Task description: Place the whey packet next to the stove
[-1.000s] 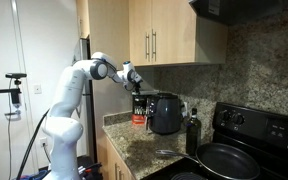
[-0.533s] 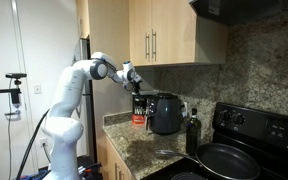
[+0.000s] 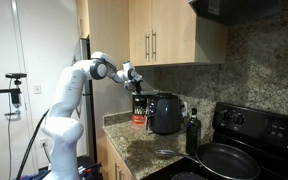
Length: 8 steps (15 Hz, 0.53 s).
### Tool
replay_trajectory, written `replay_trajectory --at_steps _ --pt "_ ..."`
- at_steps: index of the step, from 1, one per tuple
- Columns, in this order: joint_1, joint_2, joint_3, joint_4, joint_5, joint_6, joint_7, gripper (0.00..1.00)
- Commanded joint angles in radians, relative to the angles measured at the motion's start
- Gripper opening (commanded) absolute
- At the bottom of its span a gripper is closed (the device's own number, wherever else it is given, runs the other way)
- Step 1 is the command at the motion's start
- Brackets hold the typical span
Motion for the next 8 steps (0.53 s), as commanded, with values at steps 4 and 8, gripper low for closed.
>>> replay_trajectory --at_steps 4,8 --pt "0.009 0.004 -0.006 0.005 0.013 0.037 -0.004 1.00" --pt "-0.001 -0.011 0.015 0.007 0.061 -0.096 -0.051 1.00"
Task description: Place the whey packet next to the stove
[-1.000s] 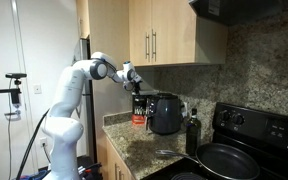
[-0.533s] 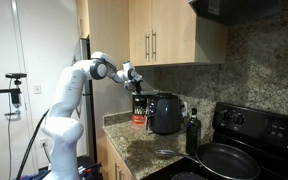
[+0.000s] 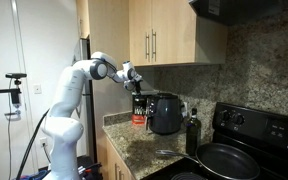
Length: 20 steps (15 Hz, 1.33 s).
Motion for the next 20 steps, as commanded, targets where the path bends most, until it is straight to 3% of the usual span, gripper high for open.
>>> replay_trajectory --at_steps 1,6,9,10,16,20 --pt "-0.001 -0.009 0.011 0.007 0.050 -0.121 -0.049 1.00" --pt "-0.002 0.004 0.015 0.011 0.057 -0.055 -0.047 1.00" --pt "-0.021 -0.002 0.050 0.010 0.181 -0.116 -0.100 1.00" --pt "0.003 0.001 0.017 0.007 0.116 -0.083 -0.059 1.00" --pt "0.000 -0.002 0.033 0.009 0.178 -0.135 -0.068 1.00" --pt "0.004 -0.003 0.028 0.002 0.168 -0.124 -0.008 1.00"
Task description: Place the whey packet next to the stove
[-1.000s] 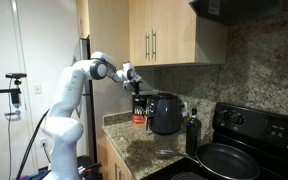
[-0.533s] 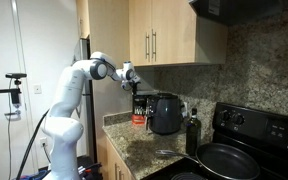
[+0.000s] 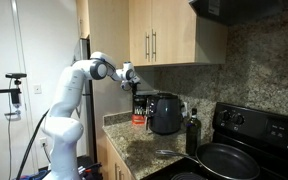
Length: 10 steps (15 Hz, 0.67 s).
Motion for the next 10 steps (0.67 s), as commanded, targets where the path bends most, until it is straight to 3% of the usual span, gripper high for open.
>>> replay_trajectory --at_steps 1,5,10 --pt "0.007 -0.003 -0.007 0.001 0.002 -0.006 0.034 1.00" --pt "0.019 -0.012 -0.024 -0.002 -0.034 -0.036 0.130 1.00" --pt "0.006 0.002 -0.008 0.006 -0.017 -0.007 0.099 1.00"
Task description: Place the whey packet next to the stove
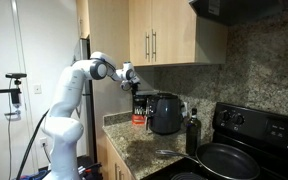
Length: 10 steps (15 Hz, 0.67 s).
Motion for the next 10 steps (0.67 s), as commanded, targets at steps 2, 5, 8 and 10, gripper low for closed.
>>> replay_trajectory --at_steps 2,5,8,10 --pt "0.010 0.007 -0.015 -0.011 -0.018 0.149 0.060 1.00" --pt "0.004 0.025 -0.001 -0.016 0.042 0.299 0.075 1.00" --pt "0.011 0.019 -0.012 -0.003 0.028 0.257 0.066 1.00" --pt "0.011 0.019 -0.012 -0.003 0.028 0.257 0.066 1.00"
